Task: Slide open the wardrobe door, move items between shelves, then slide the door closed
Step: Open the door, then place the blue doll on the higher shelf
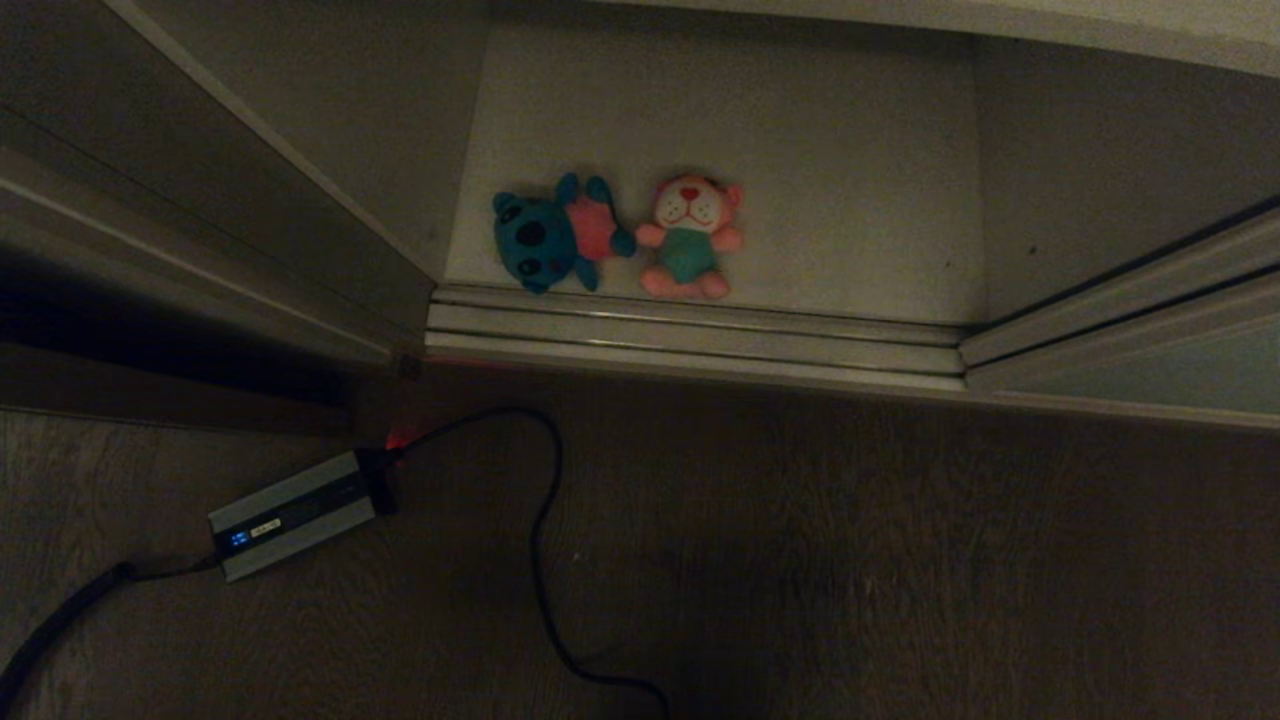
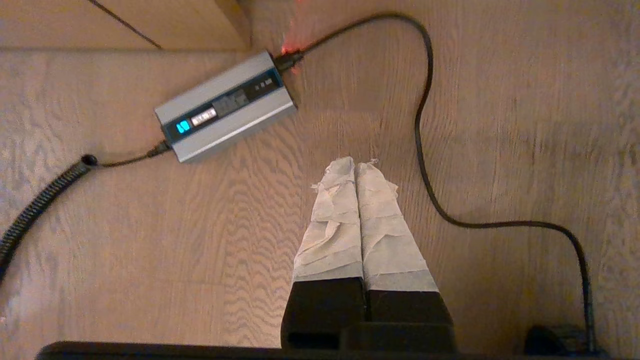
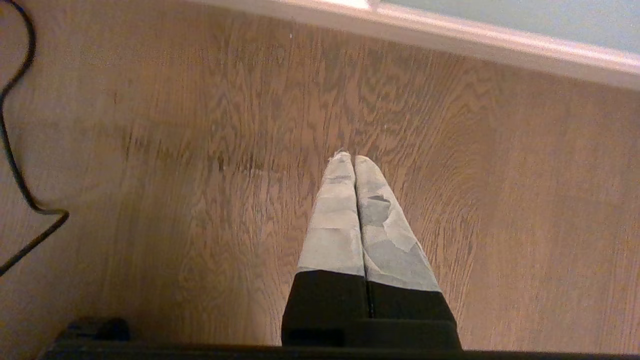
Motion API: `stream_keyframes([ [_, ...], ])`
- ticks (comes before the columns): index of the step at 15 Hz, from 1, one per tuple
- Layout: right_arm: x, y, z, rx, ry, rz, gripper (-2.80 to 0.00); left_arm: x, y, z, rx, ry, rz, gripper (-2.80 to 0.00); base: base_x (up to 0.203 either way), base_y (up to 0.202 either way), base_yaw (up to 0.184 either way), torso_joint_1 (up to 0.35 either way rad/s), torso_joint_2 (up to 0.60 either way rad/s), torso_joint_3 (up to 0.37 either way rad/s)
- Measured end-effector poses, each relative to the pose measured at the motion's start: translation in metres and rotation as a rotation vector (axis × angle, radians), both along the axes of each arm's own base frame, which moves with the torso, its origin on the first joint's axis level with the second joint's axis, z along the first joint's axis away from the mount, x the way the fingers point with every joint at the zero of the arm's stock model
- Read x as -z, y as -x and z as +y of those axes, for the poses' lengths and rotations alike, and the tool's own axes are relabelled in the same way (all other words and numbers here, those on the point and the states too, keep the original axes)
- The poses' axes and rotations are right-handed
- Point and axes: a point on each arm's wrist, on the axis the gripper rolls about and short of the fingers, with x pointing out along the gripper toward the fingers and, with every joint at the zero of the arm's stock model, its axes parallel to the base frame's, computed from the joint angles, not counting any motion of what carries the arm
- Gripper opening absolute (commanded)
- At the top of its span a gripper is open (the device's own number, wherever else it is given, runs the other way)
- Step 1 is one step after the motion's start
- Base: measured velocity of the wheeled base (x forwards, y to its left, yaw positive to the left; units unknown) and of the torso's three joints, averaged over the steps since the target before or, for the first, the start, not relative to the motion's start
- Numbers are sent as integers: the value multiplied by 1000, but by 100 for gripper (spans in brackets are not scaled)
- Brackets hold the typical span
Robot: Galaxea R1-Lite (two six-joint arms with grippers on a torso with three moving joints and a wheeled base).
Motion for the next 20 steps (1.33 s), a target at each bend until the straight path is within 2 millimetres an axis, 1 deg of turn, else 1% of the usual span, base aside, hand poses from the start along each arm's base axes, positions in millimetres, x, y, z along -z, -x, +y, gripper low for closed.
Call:
stream_keyframes([
  [8, 0, 0, 0, 0, 0, 0, -280, 0, 0, 0, 2, -7, 2, -280, 0, 0, 0, 2, 3, -188],
  [11, 0, 0, 0, 0, 0, 0, -280, 0, 0, 0, 2, -27, 3, -280, 0, 0, 0, 3, 2, -33],
  [13, 0, 0, 0, 0, 0, 0, -280, -3, 0, 0, 11, -68, -21, -280, 0, 0, 0, 0, 0, 0],
  [14, 0, 0, 0, 0, 0, 0, -280, -9, 2, -1, 28, -80, -39, -280, 0, 0, 0, 0, 0, 0],
  [15, 0, 0, 0, 0, 0, 1, -280, -24, 6, -1, 51, -85, -90, -280, 0, 0, 0, 0, 0, 0],
  [17, 0, 0, 0, 0, 0, 0, -280, -50, 10, -2, 94, -88, -132, -280, 0, 0, 0, 0, 0, 0],
  [18, 0, 0, 0, 0, 0, 1, -280, -64, 8, -2, 113, -73, -125, -280, 0, 0, 0, 0, 0, 0],
  [20, 0, 0, 0, -1, 0, 1, -280, -88, -5, -3, 162, -17, -65, -280, 0, 0, 0, 0, 0, 0],
])
